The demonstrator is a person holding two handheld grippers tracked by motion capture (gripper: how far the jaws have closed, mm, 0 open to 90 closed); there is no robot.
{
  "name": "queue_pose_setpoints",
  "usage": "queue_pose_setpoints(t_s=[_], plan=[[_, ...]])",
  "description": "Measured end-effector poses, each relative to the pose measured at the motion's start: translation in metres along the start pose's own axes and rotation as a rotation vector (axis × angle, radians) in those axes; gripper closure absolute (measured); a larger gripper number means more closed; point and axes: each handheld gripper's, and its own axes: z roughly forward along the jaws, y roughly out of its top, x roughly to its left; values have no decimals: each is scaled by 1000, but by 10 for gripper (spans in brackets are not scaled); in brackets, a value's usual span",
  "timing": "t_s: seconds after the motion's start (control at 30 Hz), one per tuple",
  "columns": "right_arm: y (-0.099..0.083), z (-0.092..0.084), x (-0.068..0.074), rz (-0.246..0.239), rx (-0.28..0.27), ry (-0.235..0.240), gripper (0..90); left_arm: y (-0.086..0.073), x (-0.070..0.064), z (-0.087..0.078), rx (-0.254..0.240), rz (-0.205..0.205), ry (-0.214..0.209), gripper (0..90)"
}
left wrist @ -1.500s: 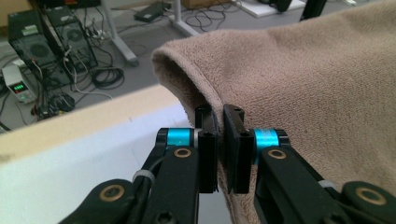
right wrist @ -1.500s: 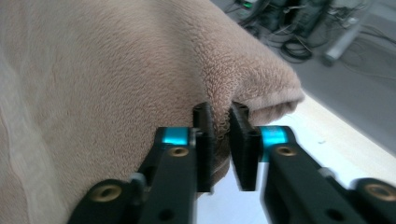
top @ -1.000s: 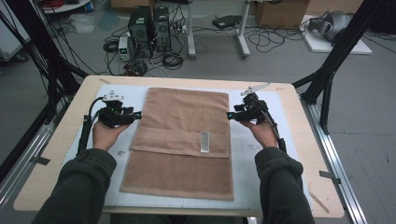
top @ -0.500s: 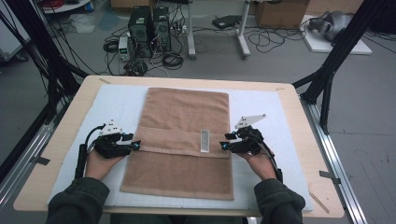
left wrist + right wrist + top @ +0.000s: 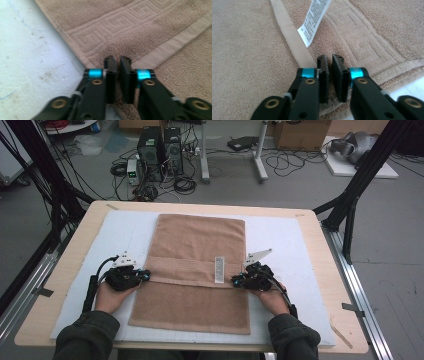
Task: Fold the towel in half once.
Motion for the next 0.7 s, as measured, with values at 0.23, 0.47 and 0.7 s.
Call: queue_pose_setpoints(t_s=[0.23, 0.47, 0.7], plan=[[0, -6, -5, 23, -38, 28, 874, 4, 2, -9, -31, -24, -16, 869], [12, -27, -6, 12, -85, 27, 873, 14, 1, -24, -74, -40, -37, 870], [19, -43, 3, -21, -101, 31, 873, 10, -6, -31, -61, -39, -67, 869]])
